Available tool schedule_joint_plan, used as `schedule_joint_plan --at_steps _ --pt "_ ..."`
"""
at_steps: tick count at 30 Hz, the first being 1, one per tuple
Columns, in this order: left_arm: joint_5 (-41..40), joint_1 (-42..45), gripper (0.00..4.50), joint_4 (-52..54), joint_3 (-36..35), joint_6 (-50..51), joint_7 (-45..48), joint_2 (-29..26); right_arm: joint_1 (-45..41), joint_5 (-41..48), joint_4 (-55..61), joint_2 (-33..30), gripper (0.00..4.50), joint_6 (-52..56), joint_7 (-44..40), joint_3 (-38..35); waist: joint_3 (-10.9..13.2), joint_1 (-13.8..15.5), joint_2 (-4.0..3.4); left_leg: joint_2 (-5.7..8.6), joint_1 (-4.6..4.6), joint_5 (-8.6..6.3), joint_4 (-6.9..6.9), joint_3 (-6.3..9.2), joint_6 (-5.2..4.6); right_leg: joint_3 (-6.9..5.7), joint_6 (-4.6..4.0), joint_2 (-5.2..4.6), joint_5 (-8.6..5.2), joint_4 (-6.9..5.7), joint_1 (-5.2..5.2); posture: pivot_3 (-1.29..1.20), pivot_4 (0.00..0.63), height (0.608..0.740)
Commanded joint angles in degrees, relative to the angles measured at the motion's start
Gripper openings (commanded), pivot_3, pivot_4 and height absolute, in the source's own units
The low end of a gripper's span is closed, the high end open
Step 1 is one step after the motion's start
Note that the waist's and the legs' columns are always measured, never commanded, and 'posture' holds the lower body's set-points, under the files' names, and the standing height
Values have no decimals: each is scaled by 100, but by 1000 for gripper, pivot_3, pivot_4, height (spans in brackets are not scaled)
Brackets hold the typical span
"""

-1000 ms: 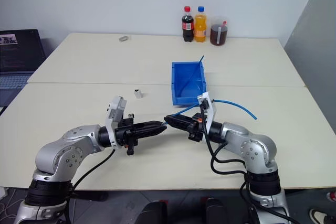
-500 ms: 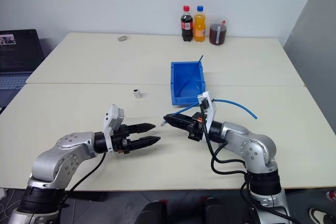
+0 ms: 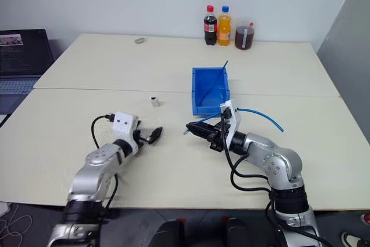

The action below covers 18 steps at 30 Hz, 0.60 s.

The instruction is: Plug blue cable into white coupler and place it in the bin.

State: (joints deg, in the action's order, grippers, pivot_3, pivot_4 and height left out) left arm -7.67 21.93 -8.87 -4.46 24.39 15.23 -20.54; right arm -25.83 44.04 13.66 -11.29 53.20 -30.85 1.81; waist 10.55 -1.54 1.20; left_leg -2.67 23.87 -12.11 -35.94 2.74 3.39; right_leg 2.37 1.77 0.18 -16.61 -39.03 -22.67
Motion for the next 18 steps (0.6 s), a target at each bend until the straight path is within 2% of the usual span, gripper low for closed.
schedule_joint_plan --at_steps 1,9,16,18 --pt "368 769 4500 -726 -31 186 -672 134 -123 18 121 1 118 -134 -26 -32 0 -6 0 0 -1 0 0 0 0 0 1 0 0 -1 0 0 150 740" --pt "333 1898 4500 -2168 -227 114 -941 274 -115 29 200 53 117 -142 69 -51 0 -25 0 2 2 0 2 -1 0 1 -10 2 6 3 -1 0 150 740" --pt "417 2378 4500 -2998 -176 -236 -855 213 -100 36 228 71 117 -164 120 -53 0 -19 0 3 1 0 2 -2 1 0 -10 1 6 1 -1 0 150 740" --pt "423 2471 4143 -3185 -180 -349 -840 210 -88 39 241 71 117 -164 123 -51 0 -17 0 3 2 0 2 -1 1 -1 -13 1 8 1 -1 0 150 740"
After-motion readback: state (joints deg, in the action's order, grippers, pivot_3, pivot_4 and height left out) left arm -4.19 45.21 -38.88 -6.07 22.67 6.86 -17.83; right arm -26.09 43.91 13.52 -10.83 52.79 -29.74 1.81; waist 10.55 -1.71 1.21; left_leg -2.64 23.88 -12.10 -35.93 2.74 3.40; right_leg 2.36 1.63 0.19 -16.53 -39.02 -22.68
